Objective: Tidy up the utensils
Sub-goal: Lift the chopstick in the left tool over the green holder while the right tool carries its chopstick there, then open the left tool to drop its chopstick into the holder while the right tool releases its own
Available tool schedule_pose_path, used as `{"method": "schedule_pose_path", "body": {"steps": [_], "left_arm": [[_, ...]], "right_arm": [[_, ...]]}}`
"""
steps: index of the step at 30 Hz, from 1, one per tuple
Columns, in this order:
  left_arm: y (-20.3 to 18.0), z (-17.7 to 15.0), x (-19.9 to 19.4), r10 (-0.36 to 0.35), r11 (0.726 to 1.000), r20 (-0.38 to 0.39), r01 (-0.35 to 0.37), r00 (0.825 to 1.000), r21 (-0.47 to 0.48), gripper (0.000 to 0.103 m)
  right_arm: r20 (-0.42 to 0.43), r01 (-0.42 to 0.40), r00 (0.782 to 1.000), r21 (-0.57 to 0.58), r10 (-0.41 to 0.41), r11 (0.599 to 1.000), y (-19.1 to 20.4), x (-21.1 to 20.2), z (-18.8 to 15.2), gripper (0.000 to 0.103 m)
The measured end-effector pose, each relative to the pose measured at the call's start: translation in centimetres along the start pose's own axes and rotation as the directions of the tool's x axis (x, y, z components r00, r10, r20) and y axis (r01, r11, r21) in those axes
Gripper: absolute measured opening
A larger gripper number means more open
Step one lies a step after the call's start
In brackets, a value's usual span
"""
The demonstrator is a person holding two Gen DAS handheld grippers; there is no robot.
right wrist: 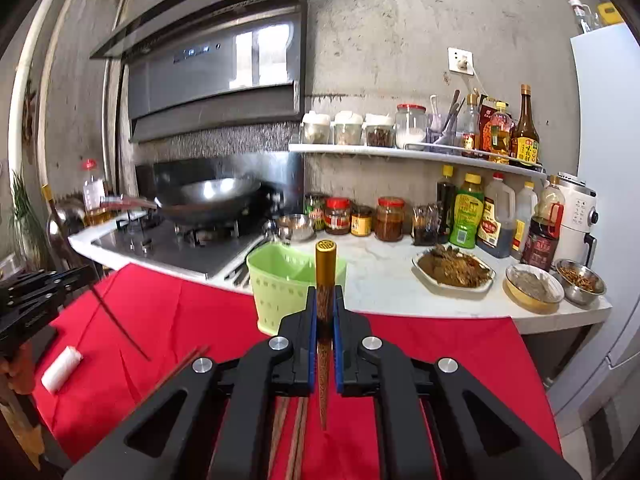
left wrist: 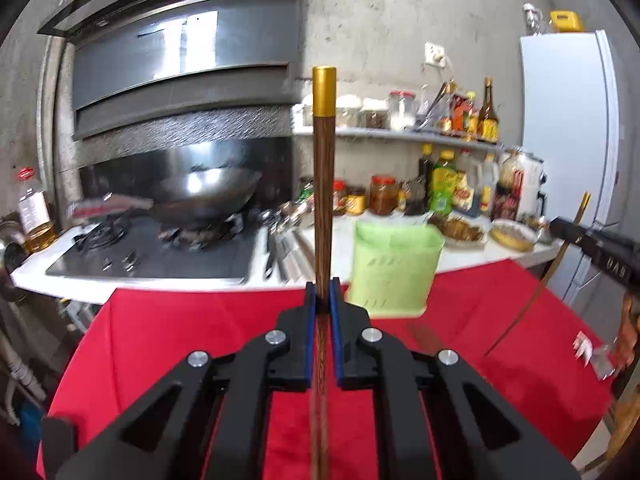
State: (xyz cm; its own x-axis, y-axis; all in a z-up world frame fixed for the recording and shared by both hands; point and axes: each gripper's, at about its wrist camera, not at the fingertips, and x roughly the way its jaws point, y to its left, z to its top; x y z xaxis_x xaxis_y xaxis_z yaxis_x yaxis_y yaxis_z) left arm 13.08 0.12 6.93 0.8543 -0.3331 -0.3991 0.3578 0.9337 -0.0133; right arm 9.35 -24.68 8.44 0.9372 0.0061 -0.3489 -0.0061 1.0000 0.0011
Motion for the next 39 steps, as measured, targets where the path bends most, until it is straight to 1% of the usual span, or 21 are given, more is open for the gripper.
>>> {"method": "schedule_pose_path", "body": {"steps": [2,5,6,9,11,15,18,22,26,30,32,33,34,35,36,37,39], "left_arm": [[-0.6,1.6,0.8,-0.024,1.000,0.029,0.024,0.999,-0.003,0.007],[-1.9,4.8,2.6,-0.062,0.998,0.084,0.063,0.994,-0.003,0.007],[-2.6,6.1,3.4,-0.069,0.998,0.103,0.069,0.992,0.008,0.007],[-4.0,8.6,5.5,-0.075,0.997,0.129,0.073,0.989,0.023,0.007],[-4.5,9.7,6.8,-0.071,0.997,0.139,0.067,0.988,0.028,0.007],[-5.3,10.7,10.0,-0.087,0.996,0.138,0.083,0.987,0.035,0.007],[-5.2,10.7,12.1,-0.107,0.994,0.120,0.105,0.987,0.025,0.007],[-5.2,9.2,15.9,-0.132,0.991,0.055,0.132,0.990,0.008,0.007],[-5.3,7.8,19.5,-0.116,0.993,-0.032,0.117,0.993,0.003,0.007],[-4.5,6.9,21.7,-0.085,0.996,-0.098,0.083,0.992,-0.018,0.007],[-3.8,6.8,21.9,-0.081,0.996,-0.116,0.077,0.990,-0.042,0.015],[-3.6,6.8,21.7,-0.081,0.996,-0.115,0.076,0.990,-0.048,0.027],[-3.3,7.0,21.2,-0.074,0.996,-0.098,0.069,0.992,-0.051,0.037],[-3.1,7.1,20.5,-0.065,0.997,-0.078,0.061,0.995,-0.049,0.040],[-2.8,7.4,19.8,-0.059,0.997,-0.060,0.056,0.996,-0.050,0.042],[-2.6,7.7,19.3,-0.057,0.997,-0.049,0.054,0.997,-0.055,0.042],[-2.0,8.4,17.4,-0.052,0.997,-0.019,0.050,0.998,-0.065,0.043]], "right_arm": [[0.029,-0.001,1.000,-0.005,0.001,1.000,0.1,0.5,1.4,0.007],[0.083,-0.007,0.997,-0.018,0.009,1.000,0.5,1.3,4.1,0.007],[0.104,-0.010,0.995,-0.022,0.013,1.000,0.6,1.6,5.2,0.007],[0.154,-0.006,0.988,-0.026,0.010,1.000,0.8,2.5,7.8,0.007],[0.179,0.011,0.984,-0.034,-0.005,0.999,0.7,3.3,9.1,0.007],[0.190,-0.003,0.982,-0.019,0.006,1.000,-0.2,6.0,10.4,0.007],[0.175,-0.006,0.985,-0.009,0.008,1.000,-0.8,8.1,10.0,0.007],[0.123,-0.016,0.992,0.001,0.016,1.000,-1.3,10.9,8.0,0.007],[0.067,-0.022,0.998,0.034,0.020,0.999,-2.2,13.4,6.4,0.007],[0.016,-0.015,1.000,0.085,0.013,0.996,-3.3,15.1,5.6,0.008],[0.001,-0.003,1.000,0.097,0.003,0.995,-3.7,15.1,5.5,0.011],[0.000,0.015,1.000,0.097,-0.015,0.995,-3.8,14.8,5.4,0.015],[0.006,0.048,0.999,0.095,-0.049,0.994,-4.0,14.3,5.3,0.027],[0.013,0.062,0.998,0.095,-0.064,0.993,-4.1,13.9,5.3,0.038],[0.019,0.075,0.997,0.101,-0.077,0.992,-4.4,13.4,5.4,0.042],[0.025,0.089,0.995,0.106,-0.092,0.990,-4.7,12.7,5.4,0.044],[0.043,0.114,0.992,0.103,-0.119,0.988,-5.1,10.8,5.4,0.044]]}}
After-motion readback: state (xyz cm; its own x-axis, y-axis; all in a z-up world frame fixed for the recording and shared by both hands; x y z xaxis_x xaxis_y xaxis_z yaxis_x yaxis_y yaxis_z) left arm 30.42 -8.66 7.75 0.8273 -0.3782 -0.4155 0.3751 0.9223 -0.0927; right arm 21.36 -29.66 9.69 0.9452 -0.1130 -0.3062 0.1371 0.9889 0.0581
